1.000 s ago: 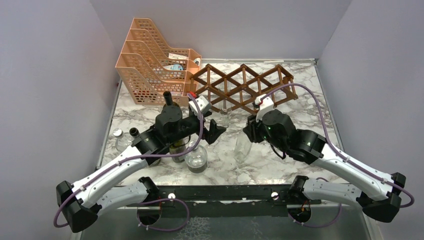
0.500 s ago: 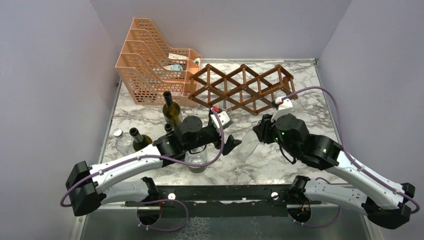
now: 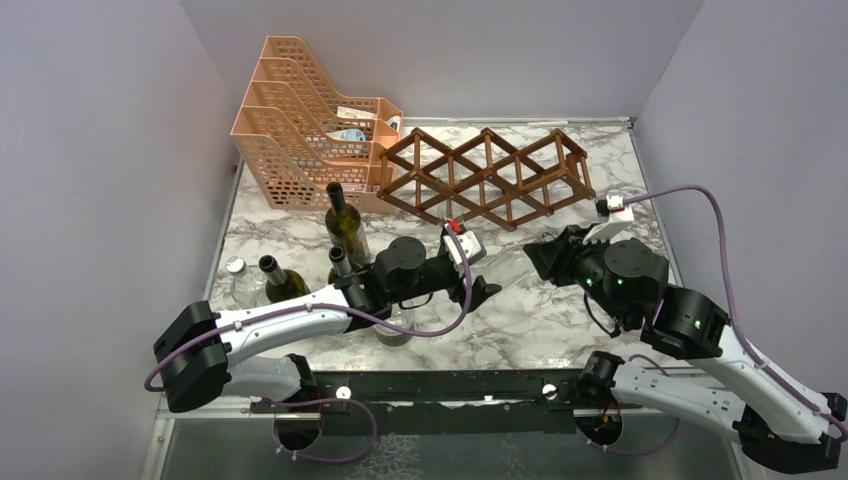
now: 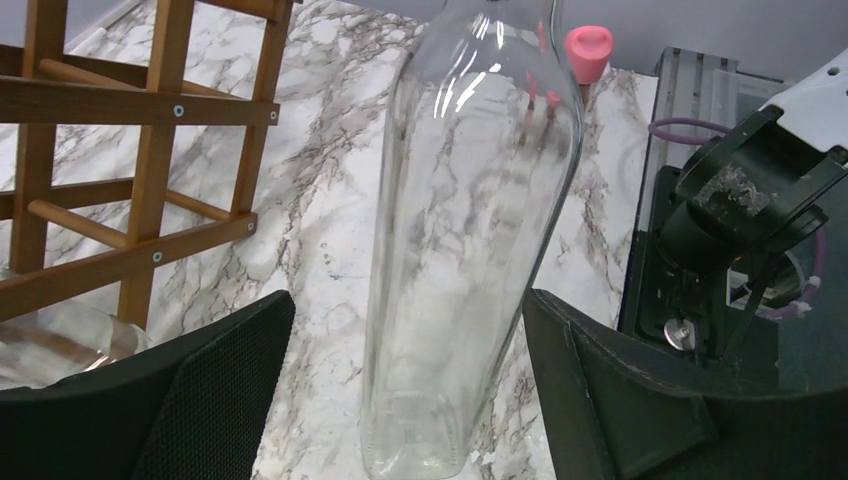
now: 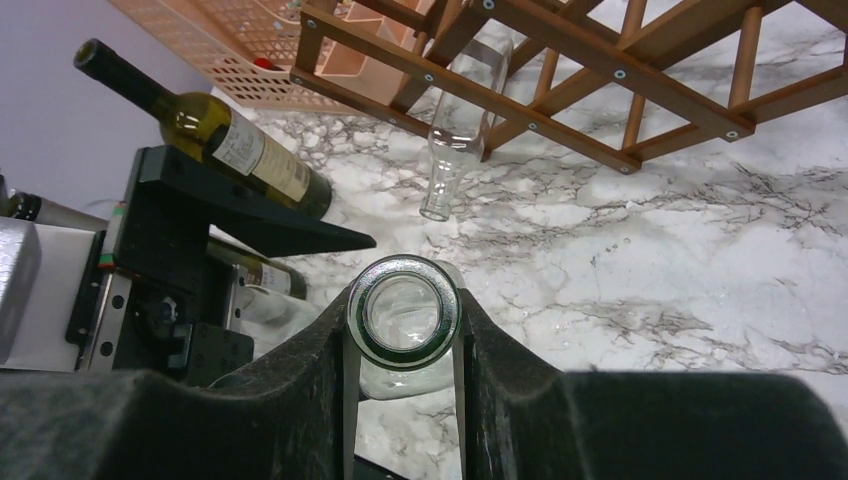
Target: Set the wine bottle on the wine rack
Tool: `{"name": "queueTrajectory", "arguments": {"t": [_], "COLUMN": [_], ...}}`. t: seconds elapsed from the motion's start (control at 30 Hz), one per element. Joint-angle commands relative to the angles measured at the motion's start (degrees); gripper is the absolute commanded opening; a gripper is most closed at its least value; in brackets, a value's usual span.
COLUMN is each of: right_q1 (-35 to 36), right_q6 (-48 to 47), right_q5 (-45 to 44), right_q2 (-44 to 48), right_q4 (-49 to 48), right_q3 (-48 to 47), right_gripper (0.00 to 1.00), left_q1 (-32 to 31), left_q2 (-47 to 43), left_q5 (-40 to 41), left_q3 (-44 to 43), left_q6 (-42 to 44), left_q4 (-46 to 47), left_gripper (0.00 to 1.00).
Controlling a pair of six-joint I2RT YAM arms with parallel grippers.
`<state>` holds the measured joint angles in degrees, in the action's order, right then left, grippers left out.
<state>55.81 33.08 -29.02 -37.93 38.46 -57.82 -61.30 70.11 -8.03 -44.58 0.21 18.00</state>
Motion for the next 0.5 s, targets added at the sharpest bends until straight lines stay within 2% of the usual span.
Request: {"name": "queueTrajectory", "arguments": {"t": [0.0, 0.2, 0.33, 0.4, 0.47], "right_q1": [0.26, 0.22, 0.28, 0.27, 0.25], "right_q6": [2.25, 1.08, 0.74, 1.41, 2.82], "right_q5": [-1.56, 1.67, 2.98, 3.08, 2.89], "right_q2": [0.95, 0.73, 1.23, 1.49, 1.52], "right_q4": [-6.12, -7.06, -6.99, -6.87, -6.46], "right_q3": [-3.13, -4.67, -5.1, -5.11, -5.17], "right_gripper": [0.01, 0.01, 0.01, 0.01, 0.01], "left_q1": [-0.49, -0.5, -0.55, -0.58, -0.71], "left_q2": [1.01, 2.27, 3.36, 3.98, 4.43], "left_q5": [-2.05, -5.06, -6.1, -6.13, -4.44], "left_q3": [-0.24, -0.17, 0.22, 0.48, 0.63], "left_q6": [0.73, 3.34, 2.19, 1.95, 2.23], "left_q4": [4.88, 5.36, 6.51, 7.15, 7.63], "left_gripper": [0.88, 0.89, 0.87, 0.86, 0.8]}}
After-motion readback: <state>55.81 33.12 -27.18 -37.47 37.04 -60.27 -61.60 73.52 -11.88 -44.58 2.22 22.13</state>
